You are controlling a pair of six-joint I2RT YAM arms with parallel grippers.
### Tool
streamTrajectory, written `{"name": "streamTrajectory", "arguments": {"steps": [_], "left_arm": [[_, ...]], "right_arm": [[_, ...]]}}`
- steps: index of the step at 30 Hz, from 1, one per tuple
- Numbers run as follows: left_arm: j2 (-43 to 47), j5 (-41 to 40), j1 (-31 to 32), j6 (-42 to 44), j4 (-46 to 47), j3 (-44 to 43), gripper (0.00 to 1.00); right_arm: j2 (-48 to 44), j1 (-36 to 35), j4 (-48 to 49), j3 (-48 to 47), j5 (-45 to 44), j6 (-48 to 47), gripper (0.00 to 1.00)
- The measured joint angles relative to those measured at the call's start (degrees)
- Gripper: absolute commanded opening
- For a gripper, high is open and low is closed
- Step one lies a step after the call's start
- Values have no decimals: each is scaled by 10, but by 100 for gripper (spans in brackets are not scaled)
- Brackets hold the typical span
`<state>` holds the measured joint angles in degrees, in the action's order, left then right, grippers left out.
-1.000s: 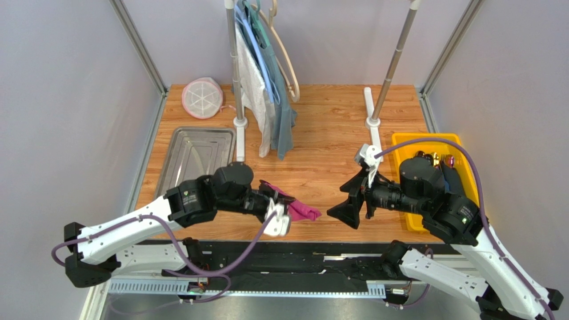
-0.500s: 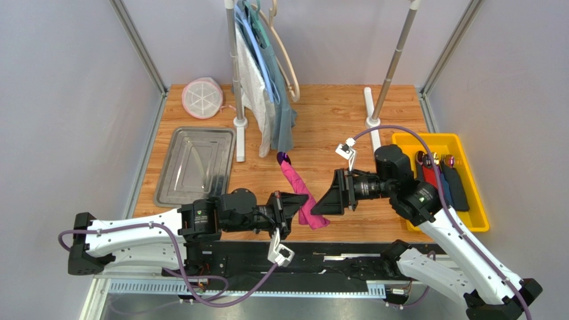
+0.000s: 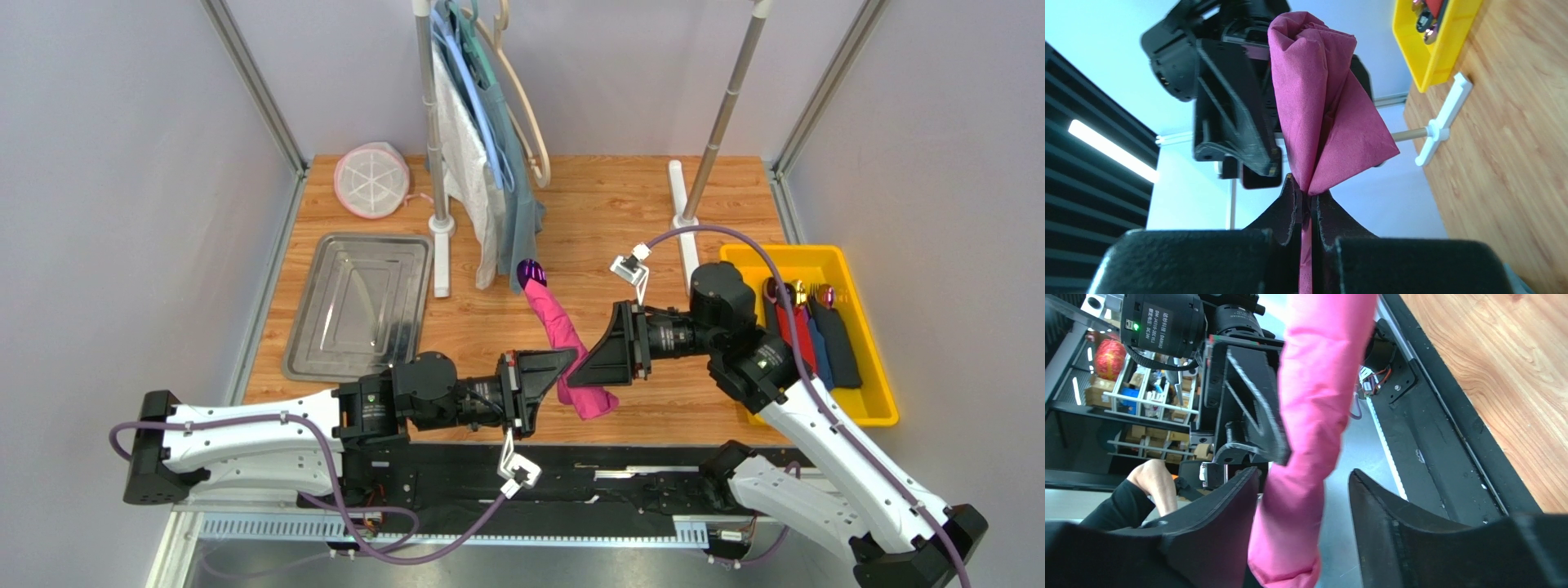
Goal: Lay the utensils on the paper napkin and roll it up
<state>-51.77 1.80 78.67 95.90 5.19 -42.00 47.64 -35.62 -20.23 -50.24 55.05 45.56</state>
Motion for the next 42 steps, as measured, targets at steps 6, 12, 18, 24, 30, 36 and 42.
{"name": "streamTrajectory", "arguments": {"steps": [6,12,18,24,30,36,42], "left_arm": [[-7,0,1,16,9,0,0],[-11,0,1,43,15,0,0],[-21,-8,2,52,27,0,11],[-29,-31,3,53,54,0,56],[-21,-70,3,35,66,0,61],[-5,-116,3,-22,45,0,66],[3,-145,3,-100,-16,0,70]], "right_arm": [[-4,1,26,15,23,22,11],[-9,3,20,16,27,41,0],[-13,10,-3,9,25,20,0],[-14,37,-26,-4,21,-21,0],[-16,115,-92,-23,7,-90,0],[36,273,-251,-92,12,-258,0],[197,471,-432,-177,-4,-502,0]]}}
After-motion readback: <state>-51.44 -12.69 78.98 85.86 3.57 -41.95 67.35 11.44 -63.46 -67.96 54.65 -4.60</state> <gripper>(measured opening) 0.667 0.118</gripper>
